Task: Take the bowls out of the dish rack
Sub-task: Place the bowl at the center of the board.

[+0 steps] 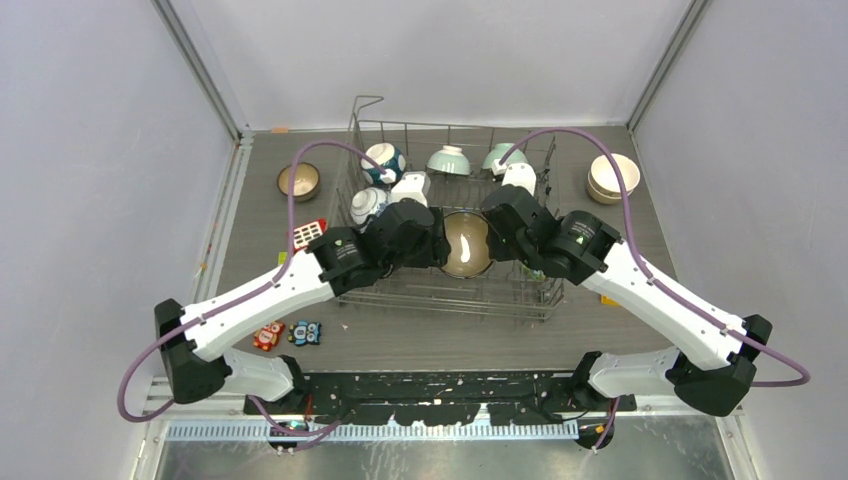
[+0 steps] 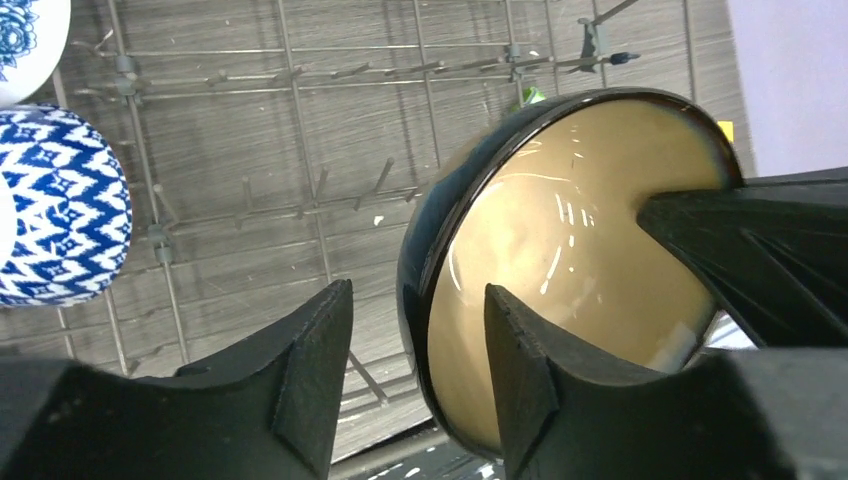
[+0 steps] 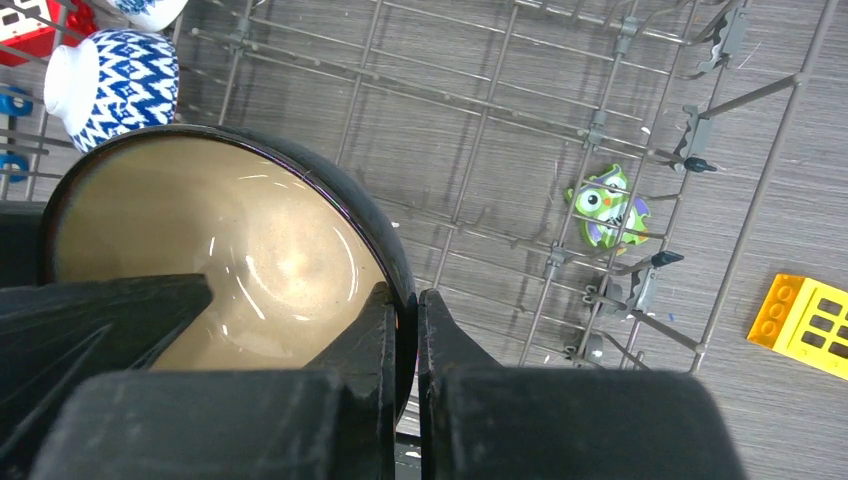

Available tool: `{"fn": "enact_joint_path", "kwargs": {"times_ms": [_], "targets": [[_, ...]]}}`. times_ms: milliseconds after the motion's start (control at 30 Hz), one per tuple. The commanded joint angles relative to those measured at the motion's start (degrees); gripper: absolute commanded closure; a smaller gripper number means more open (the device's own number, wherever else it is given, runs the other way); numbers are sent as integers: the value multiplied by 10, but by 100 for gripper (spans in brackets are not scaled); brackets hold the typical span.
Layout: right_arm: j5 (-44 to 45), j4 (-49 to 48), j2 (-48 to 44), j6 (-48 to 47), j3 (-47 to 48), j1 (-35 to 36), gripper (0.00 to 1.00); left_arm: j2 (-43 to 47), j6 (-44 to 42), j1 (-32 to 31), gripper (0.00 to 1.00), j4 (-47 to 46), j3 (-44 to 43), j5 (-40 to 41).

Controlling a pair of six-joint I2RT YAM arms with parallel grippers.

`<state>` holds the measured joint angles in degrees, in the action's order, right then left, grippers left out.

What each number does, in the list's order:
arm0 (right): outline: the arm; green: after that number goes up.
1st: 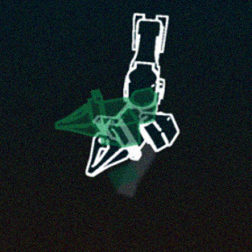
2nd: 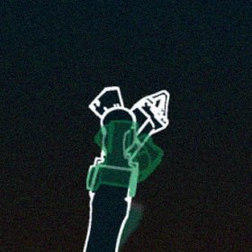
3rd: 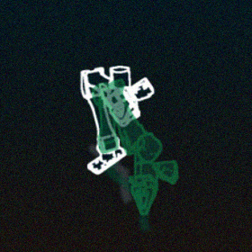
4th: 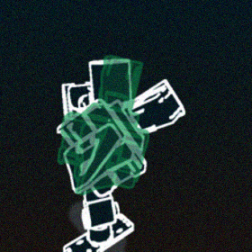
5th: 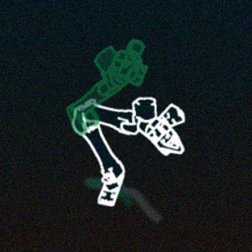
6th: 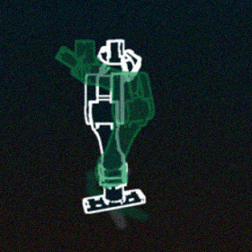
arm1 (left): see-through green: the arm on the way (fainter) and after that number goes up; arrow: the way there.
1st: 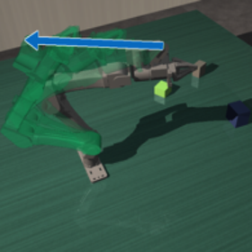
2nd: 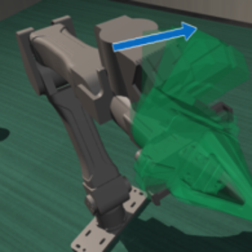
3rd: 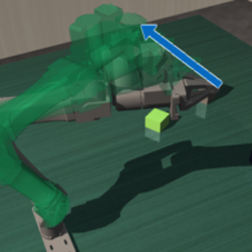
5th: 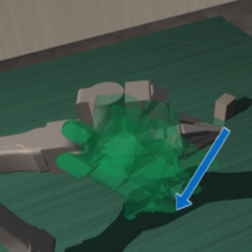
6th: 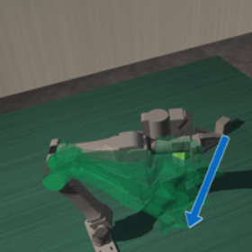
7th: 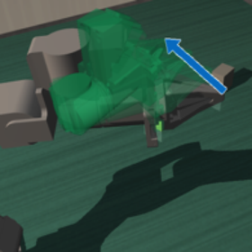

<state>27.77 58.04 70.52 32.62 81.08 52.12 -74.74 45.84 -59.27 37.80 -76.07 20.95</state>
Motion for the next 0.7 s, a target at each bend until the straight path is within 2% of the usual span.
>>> {"fn": "enact_joint_path", "kwargs": {"times_ms": [0, 200, 367, 433, 500, 600, 667], "targets": [[-2, -64, -8, 30, 18, 1, 99, -24, -21, -6, 52, 0, -43, 17], [2, -65, -11, 30, 14, 1, 99, -44, -28, -9, 72, 6, -54, 18], [-3, -60, -13, 24, 14, 0, 98, -44, -29, -8, 99, 2, -55, 16], [-7, -56, -14, 16, 14, 1, 90, -44, -29, -8, 100, 2, -57, 13], [-7, -48, -14, 3, 16, 1, 75, -43, -29, -8, 100, 1, -58, 8], [7, -24, -11, -20, 24, 1, 58, -41, -27, -8, 100, -1, -58, 2], [19, -11, -7, -36, 30, 0, 54, -40, -24, -8, 100, -2, -56, -1]]}}
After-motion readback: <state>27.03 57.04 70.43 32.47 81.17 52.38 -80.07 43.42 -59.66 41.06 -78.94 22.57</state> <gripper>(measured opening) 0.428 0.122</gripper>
